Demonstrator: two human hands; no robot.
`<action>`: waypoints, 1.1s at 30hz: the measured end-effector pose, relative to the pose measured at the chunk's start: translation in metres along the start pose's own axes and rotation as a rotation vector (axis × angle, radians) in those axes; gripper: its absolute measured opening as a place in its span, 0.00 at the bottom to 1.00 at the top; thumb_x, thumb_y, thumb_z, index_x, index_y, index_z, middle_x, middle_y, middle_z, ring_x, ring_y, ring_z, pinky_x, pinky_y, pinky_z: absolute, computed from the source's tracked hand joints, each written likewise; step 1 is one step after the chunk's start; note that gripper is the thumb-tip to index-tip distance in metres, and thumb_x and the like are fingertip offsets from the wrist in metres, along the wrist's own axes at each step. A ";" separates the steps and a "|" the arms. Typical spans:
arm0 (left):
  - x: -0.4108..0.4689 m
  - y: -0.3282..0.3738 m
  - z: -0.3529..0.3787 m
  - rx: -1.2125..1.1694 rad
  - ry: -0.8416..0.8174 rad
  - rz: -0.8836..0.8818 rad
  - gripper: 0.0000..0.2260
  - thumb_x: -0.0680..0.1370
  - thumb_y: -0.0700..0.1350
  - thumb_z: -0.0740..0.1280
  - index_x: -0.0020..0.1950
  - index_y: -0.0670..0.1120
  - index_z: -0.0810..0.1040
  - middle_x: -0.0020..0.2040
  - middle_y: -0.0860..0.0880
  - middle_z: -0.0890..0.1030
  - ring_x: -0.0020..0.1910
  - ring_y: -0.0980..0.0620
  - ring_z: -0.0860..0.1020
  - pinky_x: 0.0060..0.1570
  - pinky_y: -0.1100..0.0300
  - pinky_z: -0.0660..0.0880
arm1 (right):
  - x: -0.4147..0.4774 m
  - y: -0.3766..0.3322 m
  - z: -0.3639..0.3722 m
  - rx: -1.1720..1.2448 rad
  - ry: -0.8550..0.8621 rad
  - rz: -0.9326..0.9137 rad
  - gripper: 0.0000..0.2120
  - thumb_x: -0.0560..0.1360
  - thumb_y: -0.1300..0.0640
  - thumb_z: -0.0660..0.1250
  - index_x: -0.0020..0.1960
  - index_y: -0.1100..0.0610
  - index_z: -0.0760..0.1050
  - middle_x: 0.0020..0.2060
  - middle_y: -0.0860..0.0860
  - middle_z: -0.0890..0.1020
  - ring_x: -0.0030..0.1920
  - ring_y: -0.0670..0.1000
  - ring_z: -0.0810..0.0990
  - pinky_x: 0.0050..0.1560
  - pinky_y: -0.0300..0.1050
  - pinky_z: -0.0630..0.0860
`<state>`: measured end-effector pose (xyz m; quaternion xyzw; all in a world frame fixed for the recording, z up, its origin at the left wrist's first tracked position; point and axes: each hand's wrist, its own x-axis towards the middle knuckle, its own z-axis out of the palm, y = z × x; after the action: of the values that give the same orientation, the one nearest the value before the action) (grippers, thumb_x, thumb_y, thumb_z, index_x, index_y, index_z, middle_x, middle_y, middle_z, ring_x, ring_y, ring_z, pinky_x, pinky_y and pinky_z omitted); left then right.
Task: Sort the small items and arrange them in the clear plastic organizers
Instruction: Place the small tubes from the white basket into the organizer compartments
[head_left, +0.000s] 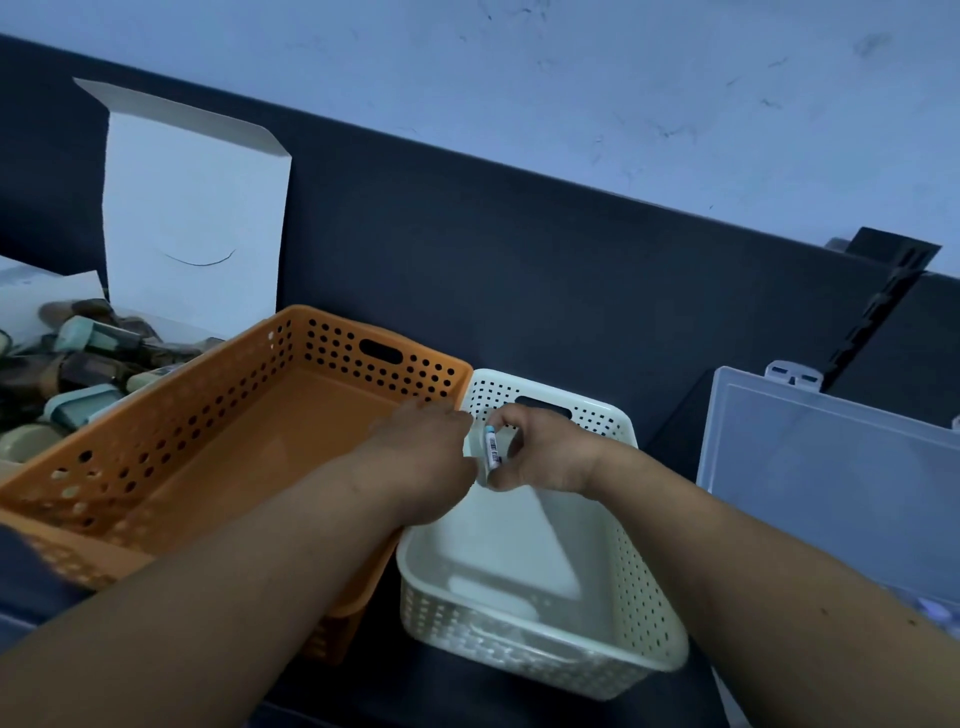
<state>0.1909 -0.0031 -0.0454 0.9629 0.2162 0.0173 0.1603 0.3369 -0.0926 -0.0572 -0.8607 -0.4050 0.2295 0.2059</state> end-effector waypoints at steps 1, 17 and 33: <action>0.000 0.001 -0.001 0.065 0.025 -0.009 0.22 0.81 0.56 0.56 0.73 0.52 0.64 0.78 0.49 0.54 0.77 0.45 0.49 0.72 0.46 0.51 | -0.005 -0.001 -0.002 0.034 0.006 -0.028 0.18 0.65 0.56 0.76 0.51 0.47 0.74 0.37 0.48 0.77 0.37 0.48 0.74 0.42 0.44 0.74; -0.019 0.102 -0.024 -0.758 0.193 -0.047 0.05 0.76 0.45 0.68 0.51 0.48 0.78 0.41 0.45 0.83 0.39 0.49 0.82 0.41 0.54 0.80 | -0.117 0.012 -0.061 0.267 0.169 -0.277 0.22 0.66 0.64 0.75 0.55 0.51 0.72 0.44 0.59 0.81 0.39 0.49 0.79 0.50 0.52 0.80; -0.029 0.262 0.015 -0.995 0.062 0.067 0.05 0.78 0.43 0.66 0.43 0.46 0.79 0.41 0.44 0.79 0.41 0.48 0.77 0.44 0.47 0.80 | -0.249 0.145 -0.149 0.370 0.297 -0.198 0.08 0.75 0.70 0.66 0.46 0.59 0.75 0.36 0.54 0.75 0.34 0.47 0.77 0.35 0.45 0.80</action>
<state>0.2743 -0.2439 0.0240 0.7752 0.1556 0.1522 0.5930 0.3668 -0.3997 0.0419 -0.7890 -0.4035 0.1496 0.4385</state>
